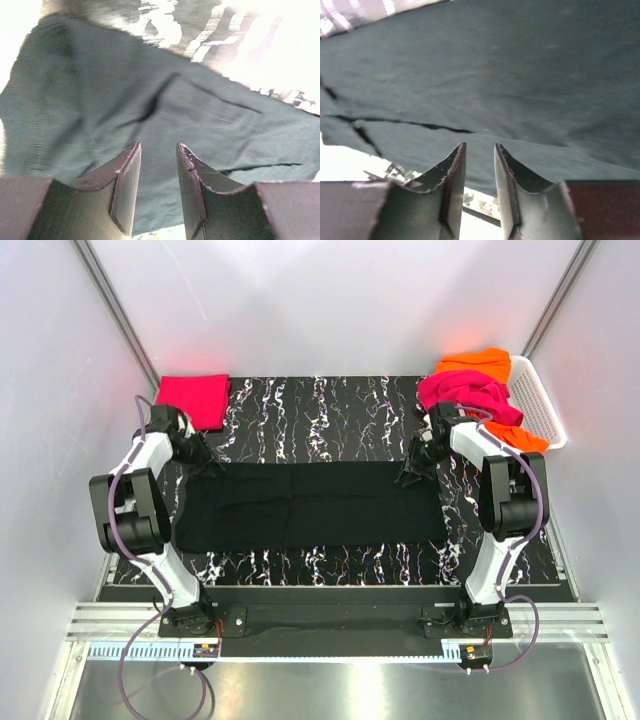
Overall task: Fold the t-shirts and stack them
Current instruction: Fold the tshirt
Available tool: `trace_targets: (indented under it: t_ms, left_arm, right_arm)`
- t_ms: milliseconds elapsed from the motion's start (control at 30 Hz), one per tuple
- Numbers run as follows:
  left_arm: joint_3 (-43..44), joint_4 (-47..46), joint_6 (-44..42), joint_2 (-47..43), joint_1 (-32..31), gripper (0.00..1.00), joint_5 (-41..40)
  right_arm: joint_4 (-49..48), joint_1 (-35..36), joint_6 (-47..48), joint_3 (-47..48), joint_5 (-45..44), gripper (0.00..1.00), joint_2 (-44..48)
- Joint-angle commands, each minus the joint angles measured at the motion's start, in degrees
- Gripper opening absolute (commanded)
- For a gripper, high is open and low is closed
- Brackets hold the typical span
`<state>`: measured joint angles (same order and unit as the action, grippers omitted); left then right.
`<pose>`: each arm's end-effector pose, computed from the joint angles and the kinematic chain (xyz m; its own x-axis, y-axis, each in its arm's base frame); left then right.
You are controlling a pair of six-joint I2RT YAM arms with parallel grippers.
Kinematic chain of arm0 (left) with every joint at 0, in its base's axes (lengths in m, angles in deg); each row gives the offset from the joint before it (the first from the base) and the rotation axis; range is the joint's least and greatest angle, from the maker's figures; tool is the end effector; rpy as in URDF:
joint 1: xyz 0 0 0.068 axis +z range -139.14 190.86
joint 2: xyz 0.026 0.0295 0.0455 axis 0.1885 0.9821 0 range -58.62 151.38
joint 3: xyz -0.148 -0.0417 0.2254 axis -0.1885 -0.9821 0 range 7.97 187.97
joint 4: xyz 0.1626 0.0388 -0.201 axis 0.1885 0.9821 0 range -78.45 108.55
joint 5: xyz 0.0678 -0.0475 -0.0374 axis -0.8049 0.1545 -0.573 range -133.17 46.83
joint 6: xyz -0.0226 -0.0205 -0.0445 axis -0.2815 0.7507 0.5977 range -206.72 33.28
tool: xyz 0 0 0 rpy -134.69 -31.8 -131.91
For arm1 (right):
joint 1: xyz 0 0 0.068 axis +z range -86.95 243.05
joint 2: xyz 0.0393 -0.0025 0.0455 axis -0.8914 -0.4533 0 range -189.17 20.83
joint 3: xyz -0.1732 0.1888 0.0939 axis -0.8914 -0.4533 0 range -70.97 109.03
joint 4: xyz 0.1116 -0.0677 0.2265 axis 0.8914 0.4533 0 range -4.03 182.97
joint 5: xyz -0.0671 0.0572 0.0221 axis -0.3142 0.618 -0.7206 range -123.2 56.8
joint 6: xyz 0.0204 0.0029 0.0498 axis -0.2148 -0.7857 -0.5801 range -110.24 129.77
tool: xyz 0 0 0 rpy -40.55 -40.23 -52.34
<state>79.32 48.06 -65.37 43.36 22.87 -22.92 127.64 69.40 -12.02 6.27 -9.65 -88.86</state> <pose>0.3526 0.0622 0.1996 -0.8163 -0.5228 -0.2458 -0.3873 0.8110 -0.4385 0.3732 0.0559 0.1788 -0.9657 0.2347 -0.1115 0.1595 0.8743 0.4585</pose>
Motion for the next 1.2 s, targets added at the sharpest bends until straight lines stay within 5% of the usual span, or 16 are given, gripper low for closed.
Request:
trace_targets:
  t_ms: [0, 467, 800, 1167]
  left_arm:
    - [3.87, -0.56, 1.77, -1.35, -1.03, 0.39, -1.79]
    - [8.45, 0.84, -2.88, 13.69, 2.93, 0.35, -7.95]
    - [6.09, 2.42, -1.40, -5.18, -5.14, 0.47, -11.99]
    - [-6.04, 1.46, 1.41, -10.22, -7.79, 0.50, -5.04]
  right_arm:
    - [1.57, -0.55, 1.92, 2.75, -6.76, 0.33, -0.70]
    - [1.92, -3.27, 3.58, 1.44, -14.67, 0.30, -6.77]
    - [5.00, -3.10, 3.24, 3.27, -7.49, 0.46, 2.89]
    - [4.03, -0.38, 3.67, 3.80, 1.59, 0.60, 2.64]
